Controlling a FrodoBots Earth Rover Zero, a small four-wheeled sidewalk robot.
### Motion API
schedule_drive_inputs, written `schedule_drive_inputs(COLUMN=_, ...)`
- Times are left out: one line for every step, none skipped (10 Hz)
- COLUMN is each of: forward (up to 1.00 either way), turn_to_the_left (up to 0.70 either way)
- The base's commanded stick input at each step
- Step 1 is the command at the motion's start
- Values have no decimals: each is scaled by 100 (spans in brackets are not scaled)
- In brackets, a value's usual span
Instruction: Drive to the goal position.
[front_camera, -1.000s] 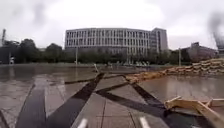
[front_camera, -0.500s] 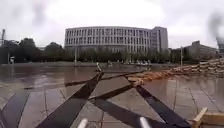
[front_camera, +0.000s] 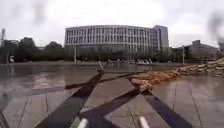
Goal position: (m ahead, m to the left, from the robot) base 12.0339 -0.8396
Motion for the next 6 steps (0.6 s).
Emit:
schedule_drive_inputs(forward=100, turn_to_the_left=0)
schedule_drive_inputs(forward=100, turn_to_the_left=0)
schedule_drive_inputs(forward=100, turn_to_the_left=0)
schedule_drive_inputs(forward=100, turn_to_the_left=0)
schedule_drive_inputs(forward=100, turn_to_the_left=0)
schedule_drive_inputs(forward=100, turn_to_the_left=0)
